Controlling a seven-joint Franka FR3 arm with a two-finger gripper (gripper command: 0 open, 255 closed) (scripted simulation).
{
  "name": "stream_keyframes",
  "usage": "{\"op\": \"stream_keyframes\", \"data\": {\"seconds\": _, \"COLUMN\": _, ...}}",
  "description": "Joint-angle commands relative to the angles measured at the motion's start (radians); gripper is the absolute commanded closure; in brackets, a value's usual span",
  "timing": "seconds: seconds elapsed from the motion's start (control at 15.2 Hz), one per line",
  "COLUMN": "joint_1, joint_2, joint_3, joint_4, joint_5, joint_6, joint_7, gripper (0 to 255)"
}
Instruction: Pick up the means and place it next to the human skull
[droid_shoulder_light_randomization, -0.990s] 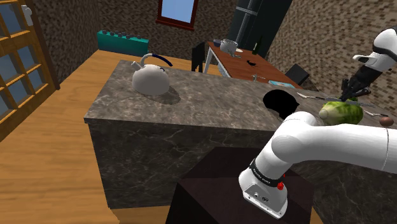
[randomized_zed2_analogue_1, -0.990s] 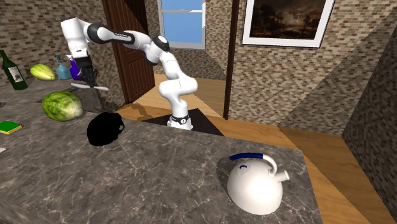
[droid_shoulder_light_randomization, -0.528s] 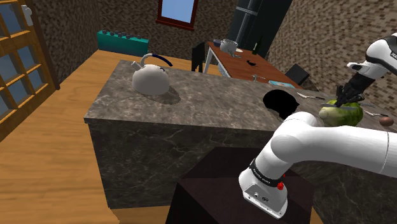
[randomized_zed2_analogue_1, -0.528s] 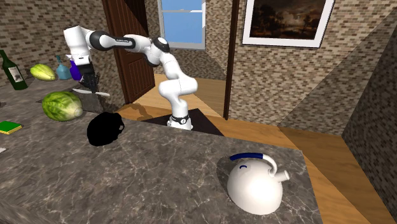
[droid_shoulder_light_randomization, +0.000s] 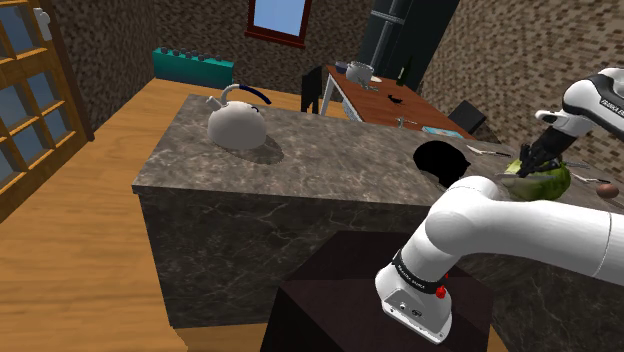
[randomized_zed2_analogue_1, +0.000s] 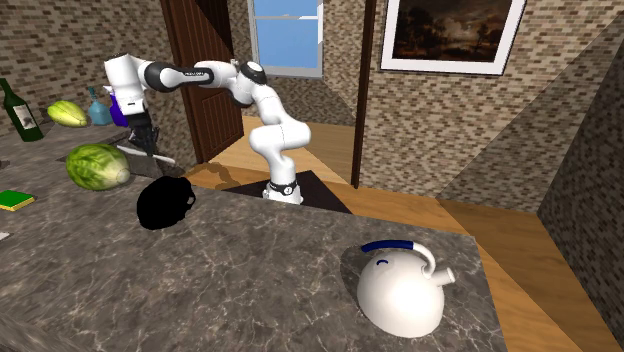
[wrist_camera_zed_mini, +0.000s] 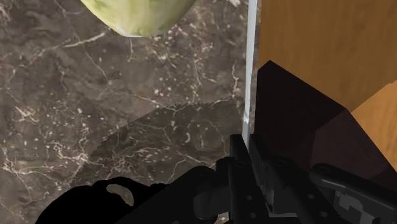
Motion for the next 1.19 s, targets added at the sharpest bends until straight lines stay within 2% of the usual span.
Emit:
{"op": "stream_keyframes", "data": {"seconds": 0.0, "joint_1": -0.007, "joint_2": -0.012, "joint_3": -0.016, "joint_4": -0.024, "joint_5": -0.016, "joint_6": 0.018, "joint_7": 0.003, "gripper": 255}}
{"op": "stream_keyframes", "data": {"seconds": 1.12, "joint_1": -0.025, "joint_2": -0.08, "joint_3": -0.162, "joint_4": -0.148, "joint_5": -0.144, "joint_6": 0.148, "joint_7": 0.032, "gripper": 255}}
